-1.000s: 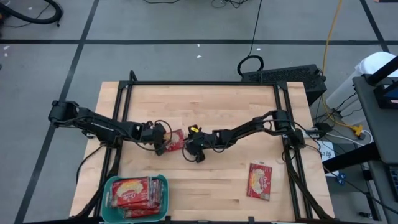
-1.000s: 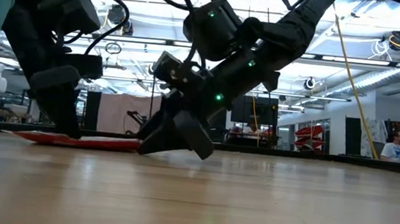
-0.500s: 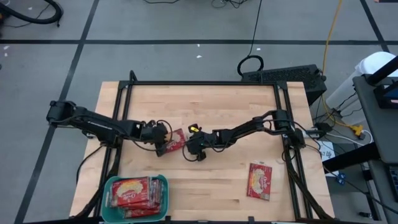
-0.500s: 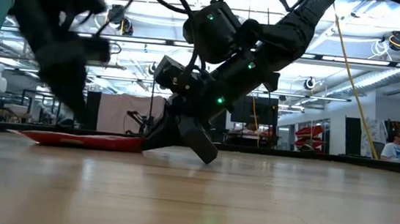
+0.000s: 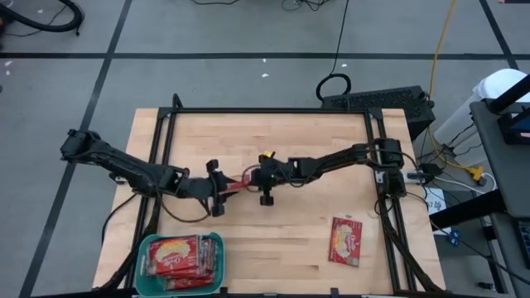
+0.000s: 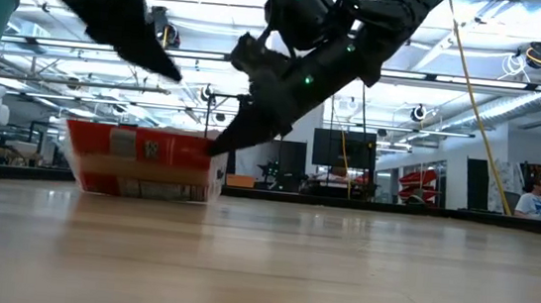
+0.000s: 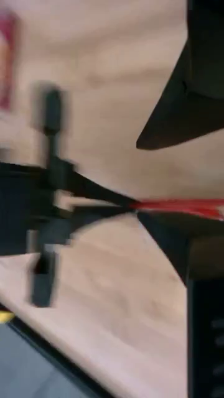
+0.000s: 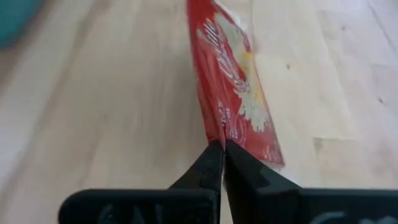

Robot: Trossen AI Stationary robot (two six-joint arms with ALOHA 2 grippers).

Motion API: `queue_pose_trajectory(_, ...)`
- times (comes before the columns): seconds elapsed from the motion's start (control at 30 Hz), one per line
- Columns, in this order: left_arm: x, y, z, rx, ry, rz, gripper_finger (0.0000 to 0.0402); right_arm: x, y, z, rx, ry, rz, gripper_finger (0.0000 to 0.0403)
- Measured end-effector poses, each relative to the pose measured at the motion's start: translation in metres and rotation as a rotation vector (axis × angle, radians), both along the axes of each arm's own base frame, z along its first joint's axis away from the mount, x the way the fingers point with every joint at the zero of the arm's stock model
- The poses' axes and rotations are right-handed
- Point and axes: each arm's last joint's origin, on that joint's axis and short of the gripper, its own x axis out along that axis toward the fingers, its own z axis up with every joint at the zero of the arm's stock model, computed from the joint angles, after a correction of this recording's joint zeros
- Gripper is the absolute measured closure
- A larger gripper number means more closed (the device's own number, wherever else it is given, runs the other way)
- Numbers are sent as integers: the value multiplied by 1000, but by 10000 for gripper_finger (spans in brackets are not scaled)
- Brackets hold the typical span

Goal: Sort popcorn bags into baskets
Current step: Put the red popcorn bag into the blue container

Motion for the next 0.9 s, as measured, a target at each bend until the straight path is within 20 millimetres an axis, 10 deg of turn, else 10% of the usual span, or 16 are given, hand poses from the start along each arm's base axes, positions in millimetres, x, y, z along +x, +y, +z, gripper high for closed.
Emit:
queue_pose_trajectory(0.37,7,-5,-37,189,183,82,131,-7,-29,17,161,-12,-11,402)
queue_pose_trajectory(0.9,10,23,-41,118,283,67,378,-7,-38,19,204,-32,29,403)
